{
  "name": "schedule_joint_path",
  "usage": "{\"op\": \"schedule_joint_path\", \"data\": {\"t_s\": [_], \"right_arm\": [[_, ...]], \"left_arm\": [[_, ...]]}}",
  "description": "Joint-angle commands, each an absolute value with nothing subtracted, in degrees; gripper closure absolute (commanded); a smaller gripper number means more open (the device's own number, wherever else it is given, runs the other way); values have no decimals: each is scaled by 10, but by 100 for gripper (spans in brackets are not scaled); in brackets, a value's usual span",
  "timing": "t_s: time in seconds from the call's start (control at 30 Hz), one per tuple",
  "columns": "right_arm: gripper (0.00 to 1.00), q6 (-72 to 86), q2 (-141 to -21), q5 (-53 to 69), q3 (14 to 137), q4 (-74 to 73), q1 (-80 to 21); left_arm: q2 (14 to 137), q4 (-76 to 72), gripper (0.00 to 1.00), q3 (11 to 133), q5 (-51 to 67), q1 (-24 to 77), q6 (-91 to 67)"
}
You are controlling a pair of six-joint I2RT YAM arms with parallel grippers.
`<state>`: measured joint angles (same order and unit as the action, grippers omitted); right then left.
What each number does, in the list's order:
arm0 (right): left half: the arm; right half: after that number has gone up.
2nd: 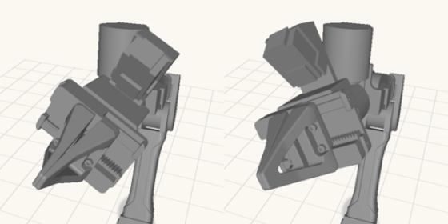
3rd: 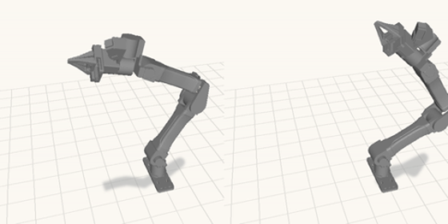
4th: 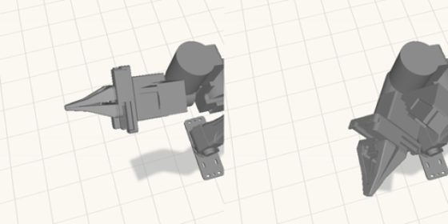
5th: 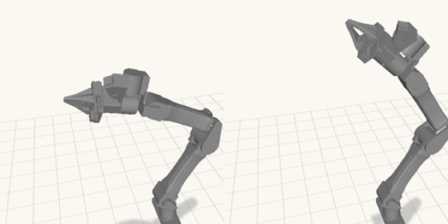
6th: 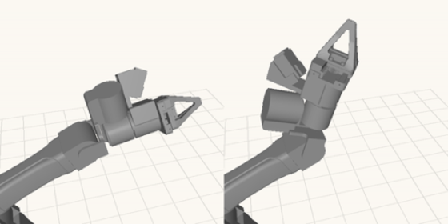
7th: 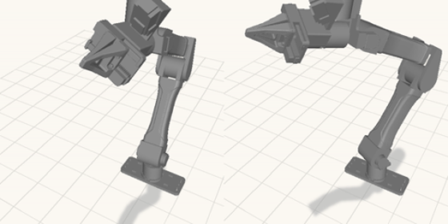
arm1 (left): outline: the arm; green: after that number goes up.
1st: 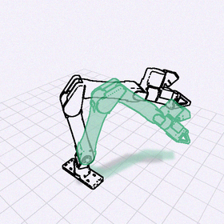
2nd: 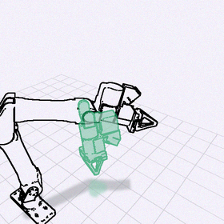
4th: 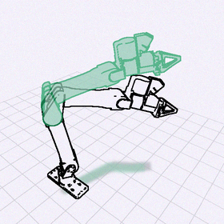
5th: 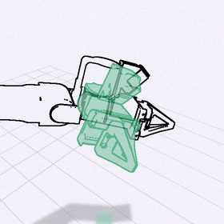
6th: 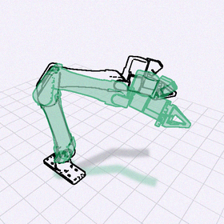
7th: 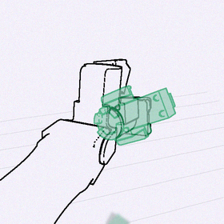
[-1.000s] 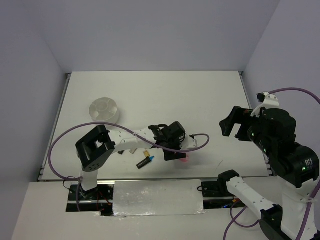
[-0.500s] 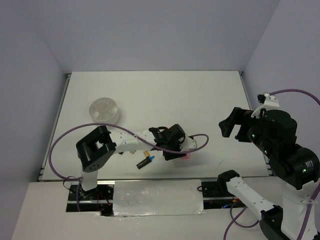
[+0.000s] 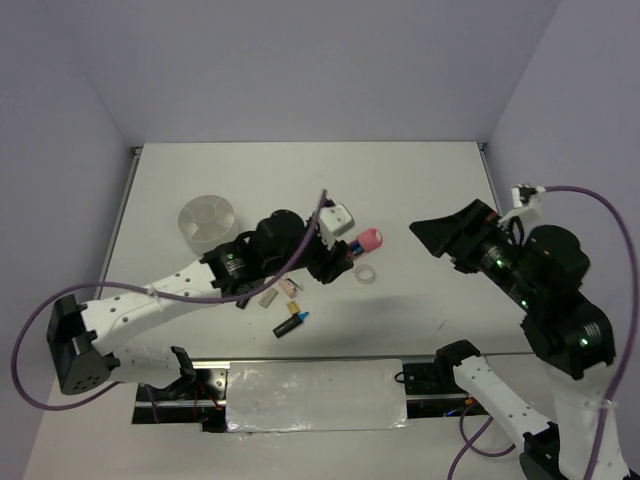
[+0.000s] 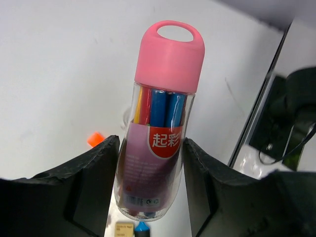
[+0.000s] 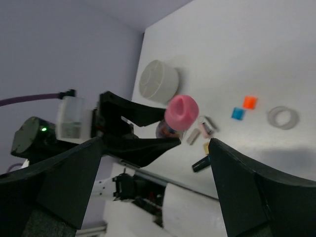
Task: Sort the stationery into containers
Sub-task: Pick up the stationery from the center of the board, then place the stationery in the storage box.
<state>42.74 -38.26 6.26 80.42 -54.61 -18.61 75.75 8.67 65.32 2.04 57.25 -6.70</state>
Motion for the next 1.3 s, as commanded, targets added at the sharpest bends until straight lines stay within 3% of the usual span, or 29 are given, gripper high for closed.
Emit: {"op": "schedule_joint_path", "data": {"t_s": [0.0, 0.33, 0.63, 0.73, 0.87, 0.97, 1.03, 1.07, 1.1, 1.27], "right_arm": [[5, 538, -412, 218, 717, -370, -189], [7, 539, -491, 229, 652, -300, -218], [20, 544, -505, 265, 627, -298, -269], [36, 535, -502, 265, 618, -300, -269], [81, 516, -507, 268, 616, -287, -269], [85, 491, -519, 258, 621, -284, -266], [100, 468, -531, 249, 632, -286, -265], [100, 461, -538, 245, 637, -290, -264], [100, 453, -541, 240, 642, -287, -264], [100, 412, -561, 250, 658, -244, -255]], "left_arm": [[707, -5, 100, 628, 36, 558, -133], [691, -2, 100, 642, 51, 553, -129], [687, 19, 100, 655, 17, 552, -103], [688, 21, 100, 662, 28, 552, -98], [690, 28, 100, 664, 32, 552, -93], [685, 32, 100, 664, 34, 552, -91], [683, 39, 92, 665, 27, 552, -88], [682, 44, 71, 670, 22, 552, -86], [682, 51, 61, 671, 4, 552, -86], [657, 76, 45, 662, -68, 552, -94]]}}
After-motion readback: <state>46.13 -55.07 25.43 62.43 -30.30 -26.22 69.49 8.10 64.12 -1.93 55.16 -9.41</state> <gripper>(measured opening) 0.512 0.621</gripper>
